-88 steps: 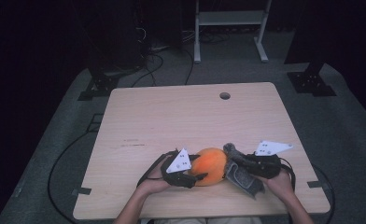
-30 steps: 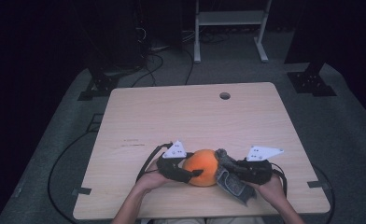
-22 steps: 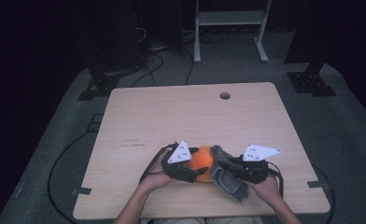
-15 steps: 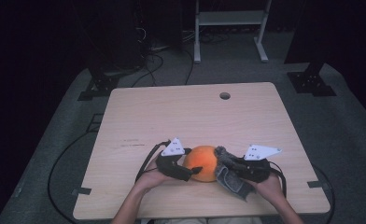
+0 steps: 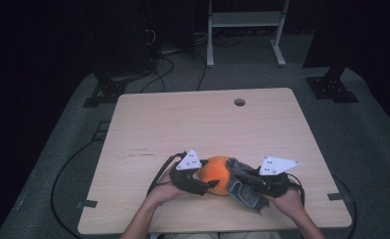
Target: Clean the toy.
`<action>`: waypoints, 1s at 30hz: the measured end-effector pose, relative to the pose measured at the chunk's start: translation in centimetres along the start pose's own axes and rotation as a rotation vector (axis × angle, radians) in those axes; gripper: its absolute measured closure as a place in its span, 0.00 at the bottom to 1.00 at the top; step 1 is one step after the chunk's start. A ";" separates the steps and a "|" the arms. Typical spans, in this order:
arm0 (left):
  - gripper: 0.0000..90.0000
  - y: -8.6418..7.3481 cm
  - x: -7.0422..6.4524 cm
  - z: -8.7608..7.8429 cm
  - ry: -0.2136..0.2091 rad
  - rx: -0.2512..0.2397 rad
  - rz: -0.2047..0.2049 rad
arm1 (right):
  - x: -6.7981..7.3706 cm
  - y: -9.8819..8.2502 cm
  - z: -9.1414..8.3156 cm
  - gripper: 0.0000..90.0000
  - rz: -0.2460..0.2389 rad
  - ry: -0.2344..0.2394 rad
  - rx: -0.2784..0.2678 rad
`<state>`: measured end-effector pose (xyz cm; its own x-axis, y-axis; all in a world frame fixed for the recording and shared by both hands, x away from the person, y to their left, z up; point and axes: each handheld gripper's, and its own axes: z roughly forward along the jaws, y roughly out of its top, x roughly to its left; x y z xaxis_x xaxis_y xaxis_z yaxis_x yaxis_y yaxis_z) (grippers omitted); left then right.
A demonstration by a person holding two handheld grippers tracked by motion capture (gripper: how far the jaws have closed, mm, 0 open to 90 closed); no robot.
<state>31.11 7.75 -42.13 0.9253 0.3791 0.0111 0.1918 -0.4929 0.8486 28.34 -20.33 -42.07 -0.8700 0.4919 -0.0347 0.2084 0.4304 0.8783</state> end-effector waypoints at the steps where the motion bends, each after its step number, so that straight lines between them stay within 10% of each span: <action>1: 0.30 0.2 -0.3 0.0 0.008 0.005 0.034 | 0.2 0.0 -0.2 0.86 -0.008 -0.004 0.001; 7: 0.28 0.7 -1.4 0.0 0.007 0.015 0.149 | 1.5 1.6 -0.2 0.86 -0.067 0.034 -0.043; 12: 0.19 0.1 0.1 0.0 -0.019 0.004 -0.026 | 0.5 0.1 0.1 0.86 -0.022 0.039 -0.028; 15: 0.27 0.3 -0.4 0.0 -0.005 -0.002 0.029 | 0.6 0.4 -0.4 0.86 -0.036 0.025 -0.019; 21: 0.32 0.5 -2.2 -0.1 -0.006 0.029 0.273 | 2.1 2.7 0.6 0.86 -0.073 0.092 -0.060; 30: 0.26 -0.9 0.1 -1.1 -0.046 0.039 0.129 | -0.4 0.4 0.4 0.86 0.022 0.016 -0.018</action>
<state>30.67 9.06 -42.35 0.9570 0.2747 0.0932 0.0825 -0.5657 0.8204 28.90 -20.05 -41.84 -0.8723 0.4890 -0.0081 0.2193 0.4058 0.8872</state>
